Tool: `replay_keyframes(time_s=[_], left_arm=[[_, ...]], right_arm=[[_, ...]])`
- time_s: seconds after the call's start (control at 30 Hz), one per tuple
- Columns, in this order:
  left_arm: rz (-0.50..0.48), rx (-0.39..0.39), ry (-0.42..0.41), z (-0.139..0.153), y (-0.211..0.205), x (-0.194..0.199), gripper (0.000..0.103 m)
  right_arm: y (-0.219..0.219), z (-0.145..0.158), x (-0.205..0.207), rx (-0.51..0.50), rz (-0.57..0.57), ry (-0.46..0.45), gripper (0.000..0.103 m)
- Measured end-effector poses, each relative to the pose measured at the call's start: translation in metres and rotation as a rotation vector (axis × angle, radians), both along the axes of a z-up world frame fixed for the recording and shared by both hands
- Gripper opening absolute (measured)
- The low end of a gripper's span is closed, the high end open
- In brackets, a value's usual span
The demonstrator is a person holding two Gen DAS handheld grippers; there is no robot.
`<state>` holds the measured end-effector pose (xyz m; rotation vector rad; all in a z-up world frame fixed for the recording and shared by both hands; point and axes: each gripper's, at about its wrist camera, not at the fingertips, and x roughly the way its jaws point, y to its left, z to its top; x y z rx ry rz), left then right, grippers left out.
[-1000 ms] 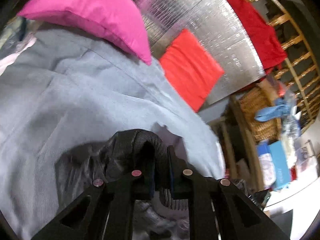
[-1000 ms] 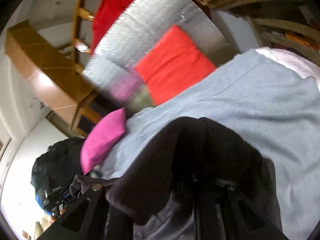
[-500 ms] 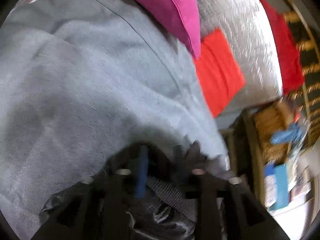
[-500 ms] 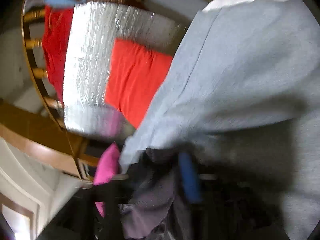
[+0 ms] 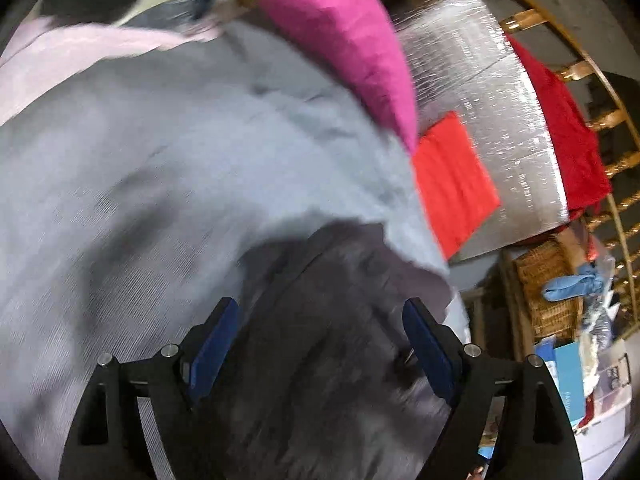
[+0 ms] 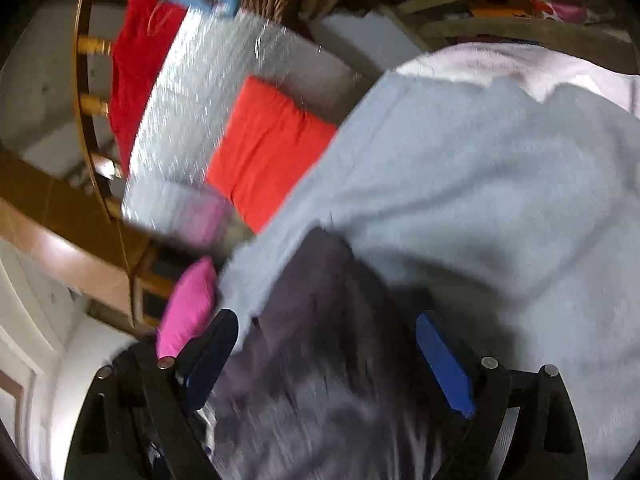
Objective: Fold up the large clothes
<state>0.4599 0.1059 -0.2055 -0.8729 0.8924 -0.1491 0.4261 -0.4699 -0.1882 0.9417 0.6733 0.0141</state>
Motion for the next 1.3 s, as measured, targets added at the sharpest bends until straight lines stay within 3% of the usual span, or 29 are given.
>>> replay_keyframes(time_s=[0.13, 0.2, 0.3, 0.43, 0.5, 0.53, 0.6, 0.63, 0.67, 0.7, 0.77, 0.83, 0.93, 1.03, 1.13, 1.17, 1.2, 1.23, 1.3], left_arm=[[0.032, 0.131, 0.043, -0.008, 0.000, -0.029, 0.084], [0.032, 0.107, 0.076, -0.017, 0.004, -0.039, 0.084], [0.011, 0.081, 0.099, -0.025, 0.005, -0.042, 0.084], [0.004, 0.164, 0.133, -0.041, 0.002, -0.029, 0.084], [0.014, 0.179, 0.112, -0.042, 0.001, -0.029, 0.084], [0.011, 0.199, 0.101, -0.040, -0.001, -0.028, 0.083], [-0.014, 0.226, 0.073, -0.038, -0.007, -0.026, 0.061], [-0.035, 0.205, 0.052, -0.035, -0.011, -0.027, 0.040], [-0.033, 0.222, 0.036, -0.030, -0.014, -0.028, 0.037], [-0.028, 0.268, 0.016, -0.024, -0.018, -0.029, 0.034], [-0.029, 0.304, -0.010, -0.014, -0.020, -0.034, 0.024], [-0.022, 0.295, -0.030, -0.009, -0.019, -0.040, 0.022], [-0.028, 0.319, -0.004, -0.013, -0.017, -0.042, 0.023], [-0.029, 0.333, 0.051, -0.029, -0.023, -0.028, 0.033], [-0.028, 0.361, 0.058, -0.025, -0.023, -0.031, 0.038], [-0.023, 0.367, 0.068, -0.023, -0.023, -0.032, 0.047], [-0.021, 0.369, 0.076, -0.021, -0.022, -0.033, 0.053], [-0.023, 0.360, 0.085, -0.019, -0.020, -0.035, 0.061], [-0.023, 0.336, 0.080, -0.015, -0.016, -0.040, 0.062]], right_arm=[[0.025, -0.015, -0.015, -0.145, 0.052, 0.100, 0.092], [0.027, -0.021, -0.019, -0.192, 0.046, 0.141, 0.092], [0.024, -0.031, -0.020, -0.161, 0.050, 0.153, 0.092], [0.032, -0.046, -0.009, -0.151, 0.098, 0.196, 0.092], [0.041, -0.045, -0.007, -0.184, 0.122, 0.197, 0.086], [0.044, -0.043, -0.009, -0.211, 0.122, 0.196, 0.077], [0.048, -0.037, -0.011, -0.261, 0.121, 0.185, 0.067], [0.050, -0.032, -0.013, -0.289, 0.123, 0.174, 0.057], [0.051, -0.026, -0.017, -0.317, 0.119, 0.160, 0.045], [0.051, -0.020, -0.021, -0.330, 0.115, 0.145, 0.039], [0.048, -0.008, -0.030, -0.332, 0.100, 0.104, 0.033], [0.049, 0.001, -0.039, -0.344, 0.089, 0.078, 0.030], [0.050, 0.000, -0.044, -0.369, 0.091, 0.083, 0.030], [0.042, -0.026, -0.031, -0.307, 0.103, 0.183, 0.031], [0.033, -0.027, -0.034, -0.245, 0.102, 0.184, 0.035], [0.031, -0.025, -0.035, -0.237, 0.100, 0.182, 0.038], [0.030, -0.024, -0.037, -0.230, 0.091, 0.189, 0.043], [0.028, -0.023, -0.038, -0.220, 0.079, 0.203, 0.065], [0.025, -0.018, -0.042, -0.215, 0.055, 0.189, 0.071]])
